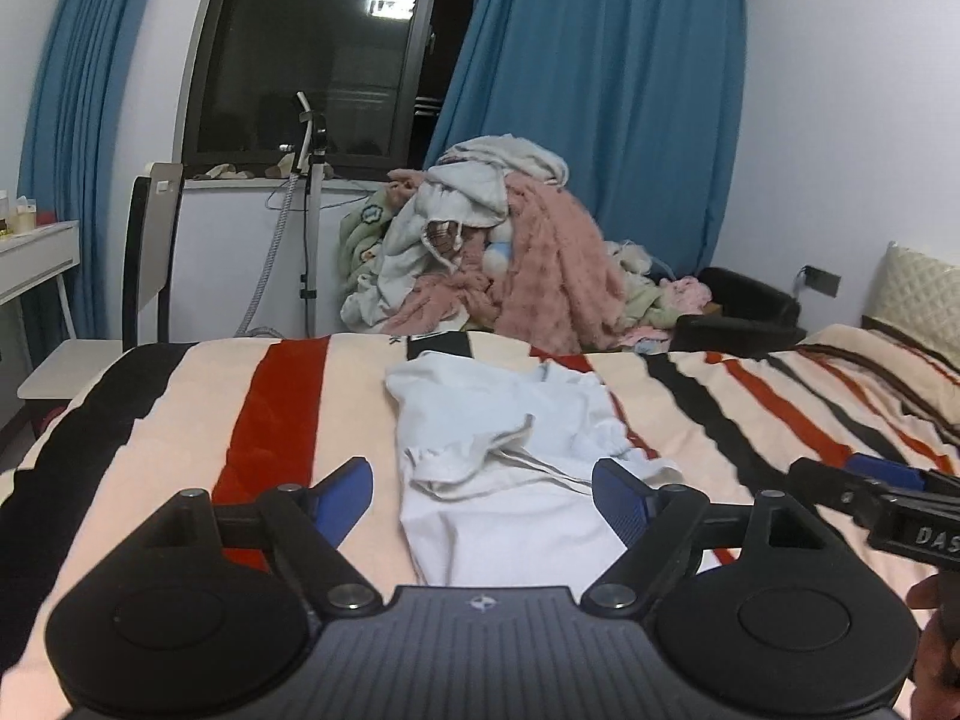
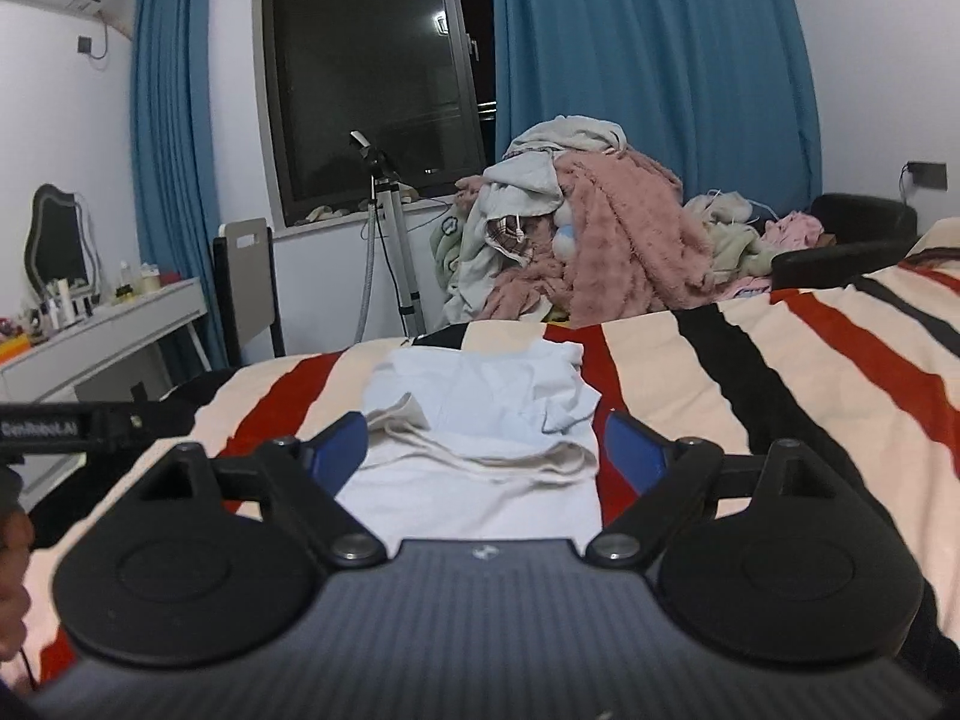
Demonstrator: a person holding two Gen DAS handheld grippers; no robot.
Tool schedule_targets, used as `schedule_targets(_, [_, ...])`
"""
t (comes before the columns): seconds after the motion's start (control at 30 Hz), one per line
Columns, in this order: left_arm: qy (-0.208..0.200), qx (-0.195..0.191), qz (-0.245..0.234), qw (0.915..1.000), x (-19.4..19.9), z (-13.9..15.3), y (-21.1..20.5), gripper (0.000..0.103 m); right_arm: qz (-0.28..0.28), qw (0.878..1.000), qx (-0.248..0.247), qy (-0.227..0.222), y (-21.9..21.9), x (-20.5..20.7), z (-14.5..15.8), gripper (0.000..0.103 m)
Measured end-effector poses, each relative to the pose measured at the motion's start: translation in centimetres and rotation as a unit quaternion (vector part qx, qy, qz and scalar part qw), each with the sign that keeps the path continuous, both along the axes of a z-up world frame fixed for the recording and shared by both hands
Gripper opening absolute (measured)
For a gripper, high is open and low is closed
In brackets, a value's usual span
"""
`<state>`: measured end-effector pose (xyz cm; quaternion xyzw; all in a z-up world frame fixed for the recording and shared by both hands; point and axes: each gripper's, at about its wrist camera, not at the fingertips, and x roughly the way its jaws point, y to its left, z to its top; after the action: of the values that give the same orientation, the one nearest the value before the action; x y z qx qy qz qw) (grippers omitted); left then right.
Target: Fold clothes
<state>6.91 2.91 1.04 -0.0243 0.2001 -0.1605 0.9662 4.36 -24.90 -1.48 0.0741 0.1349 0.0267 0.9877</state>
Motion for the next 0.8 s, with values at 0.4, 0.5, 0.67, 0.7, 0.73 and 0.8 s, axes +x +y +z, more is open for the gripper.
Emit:
schedule_targets(0.4, [-0.004,-0.005,-0.008,0.9999,-5.4,-0.4,0.1,0.083,0.006,1.000,-0.001,-0.013,0.9,-2.7,-0.6,0.087])
schedule_targets(0.5, [-0.003,0.000,-0.003,1.0000,-5.2,-0.5,0.0,0.083,-0.001,1.000,-0.002,-0.019,0.9,-2.9,-0.6,0.087])
schedule_targets(0.67, [0.023,-0.001,-0.002,0.9997,-4.2,-0.9,0.0,0.083,-0.010,1.000,-0.006,-0.011,0.8,-2.7,-0.9,0.087])
schedule_targets(0.7, [0.025,0.003,-0.001,0.9997,-4.1,-0.9,0.0,0.083,-0.010,1.000,-0.004,-0.008,0.7,-2.6,-1.0,0.087])
schedule_targets(0.73, [0.028,0.005,0.000,0.9996,-4.0,-1.0,-0.1,0.083,-0.009,1.000,-0.002,-0.005,0.7,-2.5,-1.1,0.087])
schedule_targets(0.8, [0.036,0.001,-0.004,0.9993,-3.7,-1.1,-0.2,0.083,-0.012,1.000,-0.002,-0.002,0.7,-2.4,-1.3,0.087])
